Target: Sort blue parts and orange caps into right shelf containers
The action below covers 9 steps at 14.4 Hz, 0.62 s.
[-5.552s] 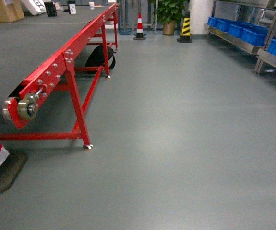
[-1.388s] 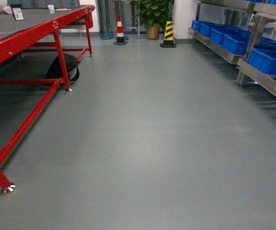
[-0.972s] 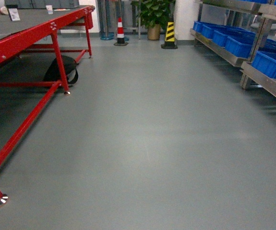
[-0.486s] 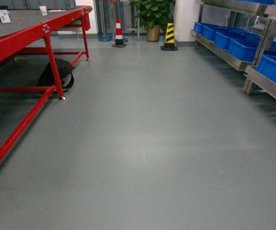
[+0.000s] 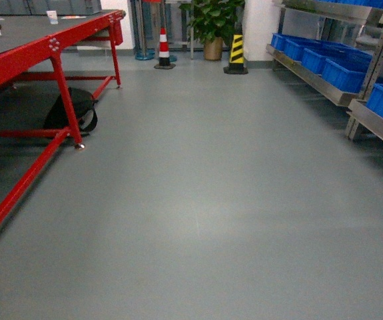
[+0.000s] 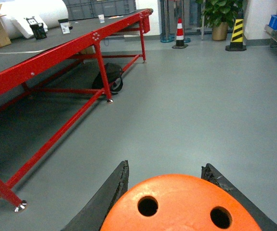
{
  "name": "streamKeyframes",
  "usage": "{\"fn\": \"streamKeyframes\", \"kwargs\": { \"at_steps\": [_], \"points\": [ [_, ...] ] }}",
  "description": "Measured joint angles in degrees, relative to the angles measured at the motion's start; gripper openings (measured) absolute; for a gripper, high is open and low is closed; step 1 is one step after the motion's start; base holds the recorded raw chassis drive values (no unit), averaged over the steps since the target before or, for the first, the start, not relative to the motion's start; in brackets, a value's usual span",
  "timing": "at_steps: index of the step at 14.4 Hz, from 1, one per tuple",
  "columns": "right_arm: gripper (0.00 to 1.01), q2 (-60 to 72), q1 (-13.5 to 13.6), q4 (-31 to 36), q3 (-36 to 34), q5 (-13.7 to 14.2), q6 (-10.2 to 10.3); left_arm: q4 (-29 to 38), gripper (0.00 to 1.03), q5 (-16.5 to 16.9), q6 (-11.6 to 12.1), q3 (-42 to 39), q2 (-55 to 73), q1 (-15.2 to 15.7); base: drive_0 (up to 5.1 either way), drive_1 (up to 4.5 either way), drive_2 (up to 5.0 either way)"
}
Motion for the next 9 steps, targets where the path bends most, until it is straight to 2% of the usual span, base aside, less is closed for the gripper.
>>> {"fn": "streamKeyframes", "kwargs": {
  "at_steps": [9],
  "points": [
    [0.41,0.0,0.0,-0.3,0.0,0.0,0.0,-0.1,0.44,0.0,0.0,0.0,0.0,0.1,-0.1,3.99,-4.1]
  ]
}}
